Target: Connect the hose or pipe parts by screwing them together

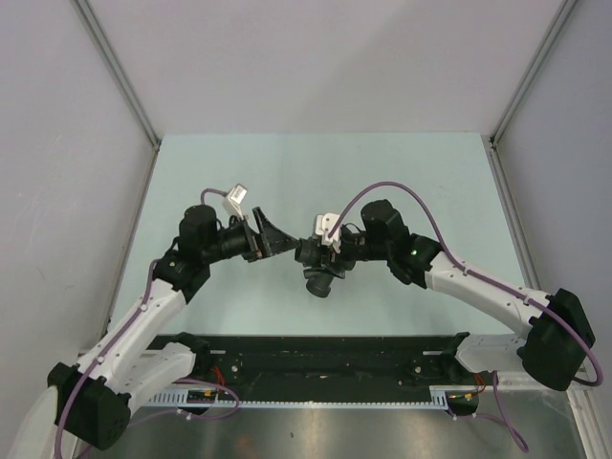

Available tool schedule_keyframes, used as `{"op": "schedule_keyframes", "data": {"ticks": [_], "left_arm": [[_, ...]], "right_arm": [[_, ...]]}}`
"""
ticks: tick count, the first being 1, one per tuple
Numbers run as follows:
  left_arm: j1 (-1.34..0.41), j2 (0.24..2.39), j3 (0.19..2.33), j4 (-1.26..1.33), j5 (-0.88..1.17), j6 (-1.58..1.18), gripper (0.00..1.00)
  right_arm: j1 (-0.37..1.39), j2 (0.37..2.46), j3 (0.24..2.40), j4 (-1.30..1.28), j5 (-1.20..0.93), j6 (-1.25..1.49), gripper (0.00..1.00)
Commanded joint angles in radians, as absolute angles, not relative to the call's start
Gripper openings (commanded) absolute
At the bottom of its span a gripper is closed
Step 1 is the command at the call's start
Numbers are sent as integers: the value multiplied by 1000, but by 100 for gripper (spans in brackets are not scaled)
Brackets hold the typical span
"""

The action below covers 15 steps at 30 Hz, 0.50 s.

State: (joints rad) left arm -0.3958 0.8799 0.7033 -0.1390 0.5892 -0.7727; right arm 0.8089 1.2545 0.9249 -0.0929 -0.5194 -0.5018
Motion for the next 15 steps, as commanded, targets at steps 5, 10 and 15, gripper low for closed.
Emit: {"op": "schedule_keyframes", "data": {"ticks": [5,10,15], "left_arm": [[-388,960,730,-137,805,-977,93],[-388,997,726,-137,819,-991,90],[-388,1015,726,-129,807,-989,88]], "right_arm": [[828,1226,974,-52,-502,-518,0],[839,1226,974,-45,-497,-522,0],[851,1230,974,-49,-499,-528,0]]}}
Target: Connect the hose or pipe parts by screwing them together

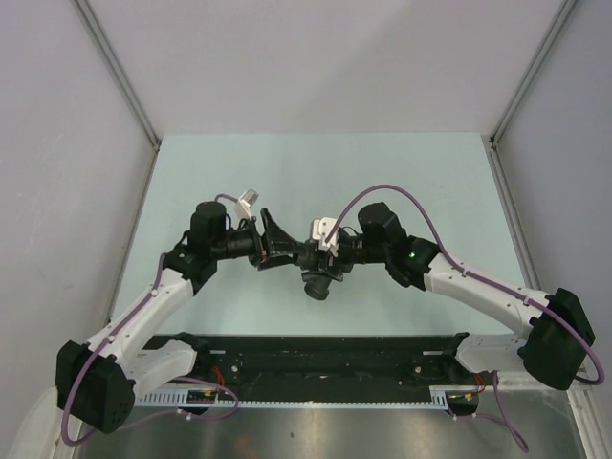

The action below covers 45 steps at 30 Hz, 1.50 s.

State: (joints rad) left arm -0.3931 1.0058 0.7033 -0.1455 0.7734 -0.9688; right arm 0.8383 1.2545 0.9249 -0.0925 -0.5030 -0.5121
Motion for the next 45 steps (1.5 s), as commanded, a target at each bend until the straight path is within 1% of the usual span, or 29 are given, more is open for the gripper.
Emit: {"op": "schedule_keyframes", "data": {"ticks": [1,4,6,7,9,10,12,13,15,16,18,19,21,22,23,27,28,30,31,33,39,42,45], "left_arm": [[-388,1025,727,-127,807,-989,87],[-388,1040,730,-118,816,-986,83],[-388,1043,730,-112,825,-983,77],[-388,1043,729,-110,828,-979,69],[-388,1037,727,-106,842,-954,60],[-388,1035,727,-106,850,-942,51],[-400,1032,732,-97,877,-878,43],[-408,1029,736,-95,877,-803,37],[-426,1017,739,-92,852,-743,30],[-436,1012,739,-89,836,-662,24],[-462,993,736,-87,804,-576,19],[-471,988,732,-86,767,-486,15],[-501,980,724,-80,756,-381,8],[-512,977,718,-80,753,-263,2],[-524,976,715,-78,753,-203,0],[-622,927,680,-77,730,127,0],[-643,895,655,-78,732,284,0],[-683,864,626,-78,739,447,0],[-690,845,597,-78,745,610,0],[-696,813,583,-78,756,765,0],[-696,767,561,-94,716,955,0],[-696,762,565,-109,710,992,0],[-696,765,581,-109,666,951,0]], "right_arm": [[853,1230,974,-51,-499,-529,0],[861,1235,974,-49,-499,-531,0],[864,1235,974,-45,-499,-529,0],[864,1235,974,-43,-502,-528,0],[864,1233,974,-37,-509,-519,0],[858,1232,974,-34,-528,-517,0],[850,1232,976,-20,-555,-503,0],[845,1232,976,-17,-583,-499,0],[845,1229,976,-11,-600,-489,0],[844,1230,976,-11,-616,-488,0],[841,1230,976,-11,-640,-477,0],[836,1232,976,-11,-665,-471,0],[825,1232,976,-11,-690,-456,0],[822,1233,976,-11,-713,-450,0],[816,1233,976,-11,-722,-448,0],[808,1235,977,-12,-771,-431,0],[805,1235,977,-15,-784,-431,0],[799,1236,977,-23,-819,-428,0],[796,1239,977,-23,-834,-422,0],[785,1244,977,-29,-877,-417,0],[756,1250,979,-66,-1009,-411,0],[741,1261,980,-58,-1054,-381,0],[736,1273,982,-45,-1020,-338,8]]}}
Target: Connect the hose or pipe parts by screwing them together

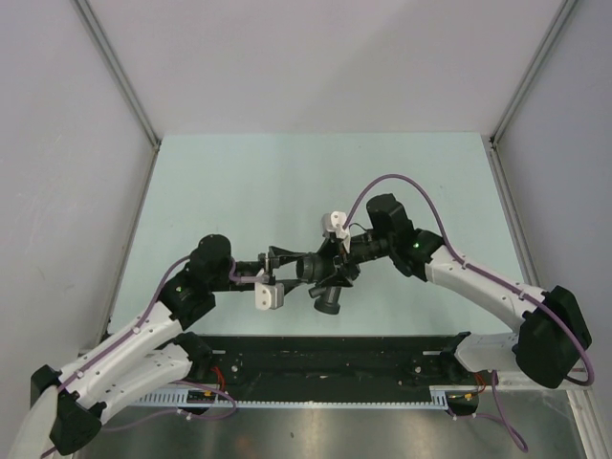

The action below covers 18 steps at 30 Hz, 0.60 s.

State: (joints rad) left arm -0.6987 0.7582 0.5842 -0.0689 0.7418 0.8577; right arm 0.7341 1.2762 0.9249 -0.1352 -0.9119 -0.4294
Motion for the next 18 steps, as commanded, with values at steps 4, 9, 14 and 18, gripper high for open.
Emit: {"op": "schedule_keyframes", "data": {"ticks": [4,9,14,18], "left_arm": [[-678,770,597,-97,609,913,0],[-623,752,530,92,597,744,0],[-529,745,427,330,599,528,0],[-515,830,420,423,557,453,0]], "right_arm": [[733,1255,982,-41,-942,-299,35],[729,1204,982,-57,-831,-247,66],[730,1141,982,-121,-780,-219,100],[730,1089,982,-135,-721,-187,100]]}}
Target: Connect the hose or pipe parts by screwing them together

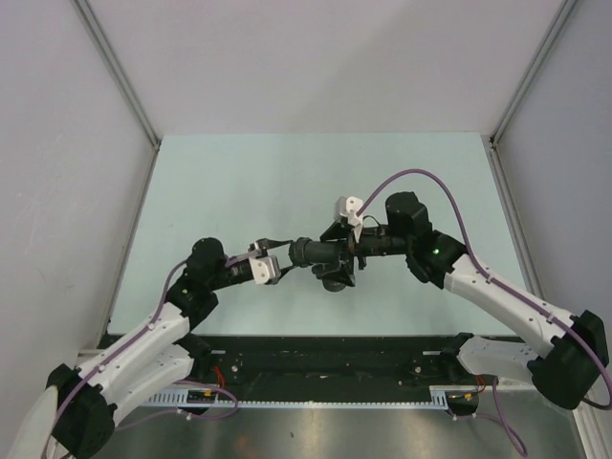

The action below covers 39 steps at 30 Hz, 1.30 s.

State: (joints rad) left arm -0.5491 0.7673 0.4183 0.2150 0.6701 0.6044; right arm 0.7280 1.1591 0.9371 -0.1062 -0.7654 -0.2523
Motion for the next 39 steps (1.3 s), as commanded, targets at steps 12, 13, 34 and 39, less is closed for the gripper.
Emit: {"op": "schedule_keyframes", "data": {"ticks": [12,13,34,39], "left_arm": [[-417,1196,463,713,476,167,0],[-417,1213,463,716,456,160,0],[-367,971,572,373,189,-259,100],[-368,803,574,210,160,-276,100]], "right_arm": [[732,933,982,-190,-456,-161,100],[732,933,980,-192,-427,-157,100],[715,1157,976,-285,184,244,100],[716,1056,976,-320,216,310,100]]}}
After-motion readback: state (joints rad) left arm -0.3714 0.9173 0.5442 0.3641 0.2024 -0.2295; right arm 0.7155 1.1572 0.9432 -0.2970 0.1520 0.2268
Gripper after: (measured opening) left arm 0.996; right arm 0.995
